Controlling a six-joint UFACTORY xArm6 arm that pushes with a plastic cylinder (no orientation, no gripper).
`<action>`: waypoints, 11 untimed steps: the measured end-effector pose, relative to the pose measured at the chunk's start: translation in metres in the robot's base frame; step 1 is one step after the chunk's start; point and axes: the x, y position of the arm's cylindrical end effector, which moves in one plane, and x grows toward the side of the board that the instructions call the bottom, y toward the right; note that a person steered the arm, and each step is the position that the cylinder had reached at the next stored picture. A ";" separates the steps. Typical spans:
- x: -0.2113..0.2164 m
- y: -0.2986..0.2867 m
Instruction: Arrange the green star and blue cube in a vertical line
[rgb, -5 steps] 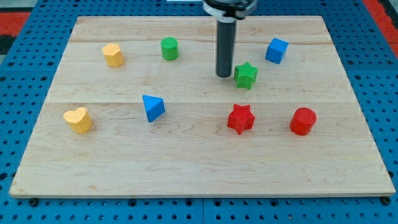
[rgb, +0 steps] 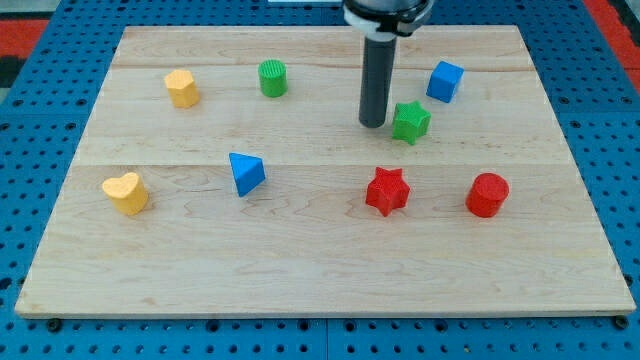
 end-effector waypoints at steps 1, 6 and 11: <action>-0.002 0.019; 0.028 0.058; -0.072 0.093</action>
